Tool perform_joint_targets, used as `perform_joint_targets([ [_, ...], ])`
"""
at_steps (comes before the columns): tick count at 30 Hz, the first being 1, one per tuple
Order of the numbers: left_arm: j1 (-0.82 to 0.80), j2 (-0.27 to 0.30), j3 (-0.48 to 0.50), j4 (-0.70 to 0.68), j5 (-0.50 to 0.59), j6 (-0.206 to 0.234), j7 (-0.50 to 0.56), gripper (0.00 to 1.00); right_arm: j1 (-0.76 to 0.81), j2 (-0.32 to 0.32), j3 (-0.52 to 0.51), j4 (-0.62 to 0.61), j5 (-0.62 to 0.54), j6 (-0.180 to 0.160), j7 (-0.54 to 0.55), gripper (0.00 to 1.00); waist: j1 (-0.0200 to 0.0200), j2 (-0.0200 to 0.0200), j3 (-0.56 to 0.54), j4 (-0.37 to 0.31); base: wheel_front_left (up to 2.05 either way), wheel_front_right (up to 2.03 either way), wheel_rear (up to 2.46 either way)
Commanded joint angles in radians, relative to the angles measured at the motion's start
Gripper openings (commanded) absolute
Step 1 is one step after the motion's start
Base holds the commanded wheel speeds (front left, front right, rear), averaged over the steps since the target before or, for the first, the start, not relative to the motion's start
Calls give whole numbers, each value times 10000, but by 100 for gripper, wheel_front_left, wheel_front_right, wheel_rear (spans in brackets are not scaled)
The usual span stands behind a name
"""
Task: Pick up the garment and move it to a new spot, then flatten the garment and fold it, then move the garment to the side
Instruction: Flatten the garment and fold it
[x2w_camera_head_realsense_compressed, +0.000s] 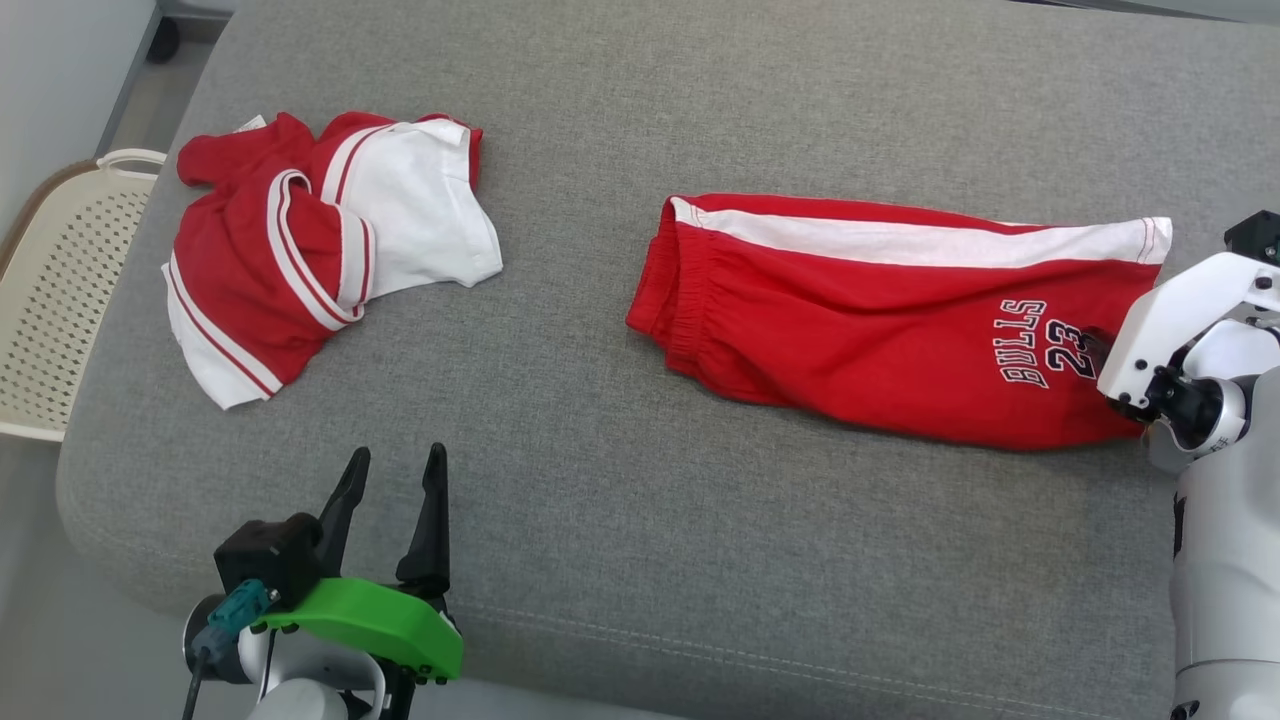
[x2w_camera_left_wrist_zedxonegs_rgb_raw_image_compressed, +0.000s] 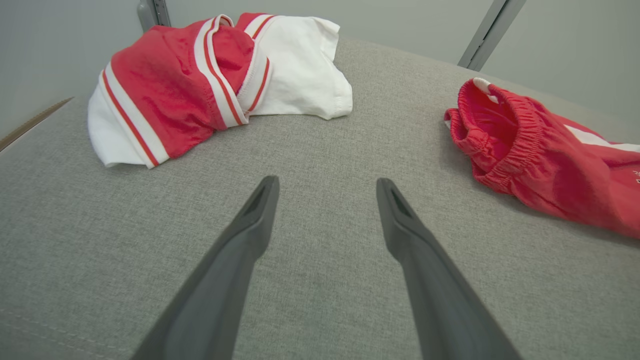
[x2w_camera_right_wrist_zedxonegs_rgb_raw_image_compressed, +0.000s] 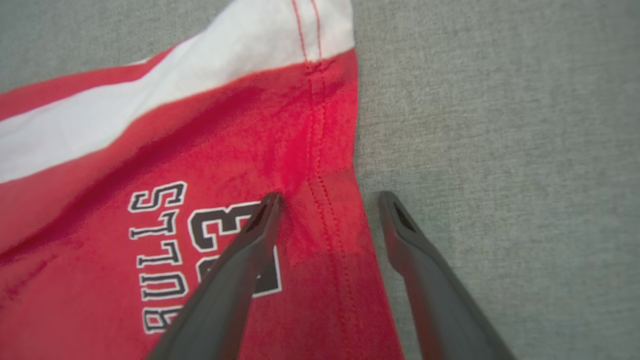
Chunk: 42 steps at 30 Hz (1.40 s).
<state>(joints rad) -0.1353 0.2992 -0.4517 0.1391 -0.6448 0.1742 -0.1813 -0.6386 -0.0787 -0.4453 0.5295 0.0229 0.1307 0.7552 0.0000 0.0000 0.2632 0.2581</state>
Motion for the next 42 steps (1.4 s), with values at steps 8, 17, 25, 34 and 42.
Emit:
perform_joint_targets([
  [8, -214, -42, -96, 119, 12, -83, 13, 100, -357, 146, -72, 561, 64, 2, -89, 100, 0, 0, 38, 267, 0, 0, 0],
  [17, -216, -9, -122, 142, -71, -55, 9, 100, -552, 253, 71, 919, 225, 2, -109, 56, 0, 0, 40, 391, 0, 0, 0],
  [25, -288, -65, -163, 201, -117, -70, -38, 100, -628, 155, -36, 1003, -49, 1, -255, 0, 0, 0, 77, 418, 0, 0, 0],
  [34, -262, -38, -152, 258, -153, -27, -90, 100, -644, -522, -275, 765, -414, -9, 99, 0, 0, 0, -22, 245, 0, 0, 0],
  [42, -285, -71, -152, 244, -199, -68, -173, 100, -379, -1261, -755, -54, -598, -7, 781, 0, 0, 0, -92, 49, 0, 0, 0],
])
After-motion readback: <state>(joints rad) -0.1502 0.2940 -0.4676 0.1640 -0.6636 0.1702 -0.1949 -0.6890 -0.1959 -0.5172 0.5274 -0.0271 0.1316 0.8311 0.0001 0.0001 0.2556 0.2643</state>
